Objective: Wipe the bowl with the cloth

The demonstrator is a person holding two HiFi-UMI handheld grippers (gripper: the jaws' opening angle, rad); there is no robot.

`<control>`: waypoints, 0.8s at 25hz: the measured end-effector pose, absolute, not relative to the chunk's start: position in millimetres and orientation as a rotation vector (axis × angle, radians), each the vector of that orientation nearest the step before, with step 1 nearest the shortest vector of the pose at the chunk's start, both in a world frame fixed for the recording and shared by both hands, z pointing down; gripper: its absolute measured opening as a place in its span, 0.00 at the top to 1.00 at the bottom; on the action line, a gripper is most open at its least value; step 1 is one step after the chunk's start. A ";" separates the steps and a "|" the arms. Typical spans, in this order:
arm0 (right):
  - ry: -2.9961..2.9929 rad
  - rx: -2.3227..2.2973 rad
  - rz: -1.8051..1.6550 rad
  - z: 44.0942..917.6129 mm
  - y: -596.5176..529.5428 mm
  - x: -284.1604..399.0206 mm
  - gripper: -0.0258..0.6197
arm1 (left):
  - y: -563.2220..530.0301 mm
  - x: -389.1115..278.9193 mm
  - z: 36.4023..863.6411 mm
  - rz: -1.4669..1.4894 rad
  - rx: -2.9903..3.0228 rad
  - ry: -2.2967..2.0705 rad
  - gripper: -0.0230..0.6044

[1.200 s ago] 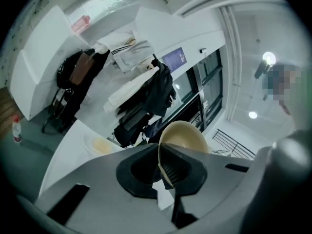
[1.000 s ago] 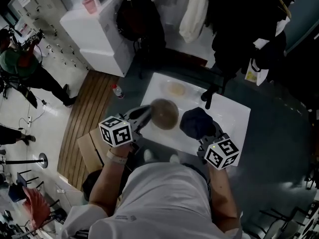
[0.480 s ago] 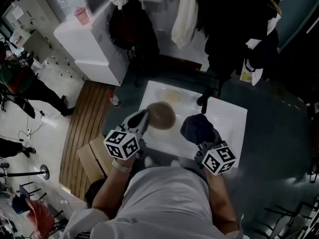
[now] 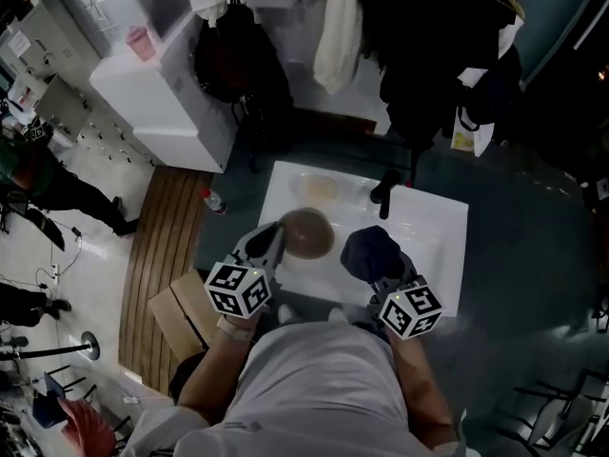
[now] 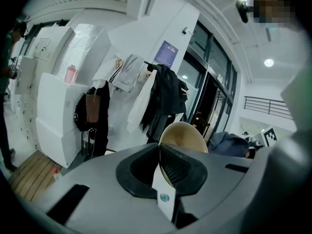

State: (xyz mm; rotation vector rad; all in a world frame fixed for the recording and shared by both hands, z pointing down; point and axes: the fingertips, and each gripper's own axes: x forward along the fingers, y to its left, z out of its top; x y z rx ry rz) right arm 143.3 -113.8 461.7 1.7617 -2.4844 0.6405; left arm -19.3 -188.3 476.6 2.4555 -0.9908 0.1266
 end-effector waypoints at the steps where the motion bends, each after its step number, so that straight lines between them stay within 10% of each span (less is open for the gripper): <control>1: -2.476 1.776 0.644 463.5 -113.7 143.4 0.85 | -188.8 -19.4 479.3 0.132 2.449 -0.995 0.93; 20: -2.316 2.010 0.630 482.8 -115.5 147.3 0.85 | -196.6 -8.1 500.5 0.219 2.472 -0.914 0.93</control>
